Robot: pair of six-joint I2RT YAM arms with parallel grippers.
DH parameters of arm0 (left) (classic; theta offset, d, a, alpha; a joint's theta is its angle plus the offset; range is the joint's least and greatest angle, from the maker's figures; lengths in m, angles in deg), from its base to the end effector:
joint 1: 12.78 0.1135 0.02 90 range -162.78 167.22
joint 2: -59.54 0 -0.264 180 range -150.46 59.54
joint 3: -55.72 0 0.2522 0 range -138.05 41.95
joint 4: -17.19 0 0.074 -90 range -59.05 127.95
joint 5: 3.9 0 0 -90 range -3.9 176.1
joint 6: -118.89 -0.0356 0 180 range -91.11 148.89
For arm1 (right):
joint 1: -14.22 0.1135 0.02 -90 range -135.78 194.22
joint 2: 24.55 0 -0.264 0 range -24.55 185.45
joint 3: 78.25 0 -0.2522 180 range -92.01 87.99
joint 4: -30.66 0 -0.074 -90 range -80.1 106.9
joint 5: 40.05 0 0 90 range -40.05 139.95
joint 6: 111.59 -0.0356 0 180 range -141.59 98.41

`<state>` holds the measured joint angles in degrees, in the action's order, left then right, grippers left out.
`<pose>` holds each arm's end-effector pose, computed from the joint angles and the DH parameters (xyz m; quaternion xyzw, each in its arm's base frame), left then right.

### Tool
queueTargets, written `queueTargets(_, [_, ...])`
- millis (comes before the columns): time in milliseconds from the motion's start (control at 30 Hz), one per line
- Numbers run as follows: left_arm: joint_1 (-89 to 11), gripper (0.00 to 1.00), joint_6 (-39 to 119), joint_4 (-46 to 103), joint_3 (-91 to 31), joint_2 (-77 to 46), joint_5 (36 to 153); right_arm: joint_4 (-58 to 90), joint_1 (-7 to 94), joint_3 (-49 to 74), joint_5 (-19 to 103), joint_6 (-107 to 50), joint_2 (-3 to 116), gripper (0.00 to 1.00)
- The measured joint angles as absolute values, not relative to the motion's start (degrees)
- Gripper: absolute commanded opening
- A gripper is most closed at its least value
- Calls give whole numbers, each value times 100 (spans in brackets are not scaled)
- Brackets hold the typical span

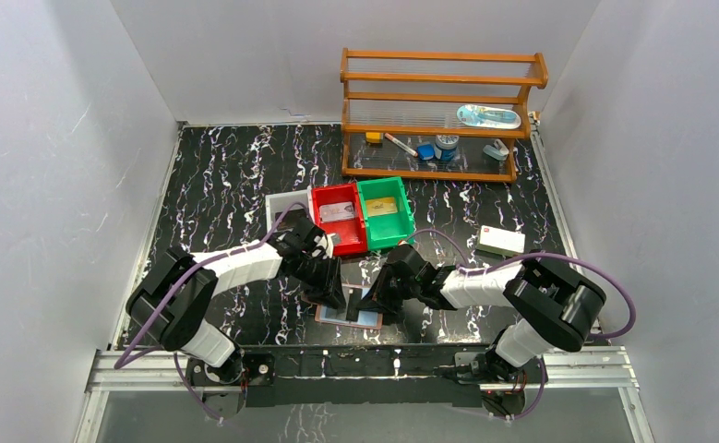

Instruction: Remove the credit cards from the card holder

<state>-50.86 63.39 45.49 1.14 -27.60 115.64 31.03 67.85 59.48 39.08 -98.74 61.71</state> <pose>0.2021 -0.1807 0.1498 0.0933 0.9334 -0.3429 0.0500 0.1506 0.2158 0.1266 0.1500 0.9035 0.3927 0.0841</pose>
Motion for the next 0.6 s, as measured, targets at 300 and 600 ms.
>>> queueTargets(300, [-5123,26,6293,4523,177,-2738,11553,3365,6778,5976,3814,-9968,6221,30])
queueTargets(600, [-5123,25,6289,4593,184,-2716,11531,3828,6688,6055,3602,-9981,6470,11])
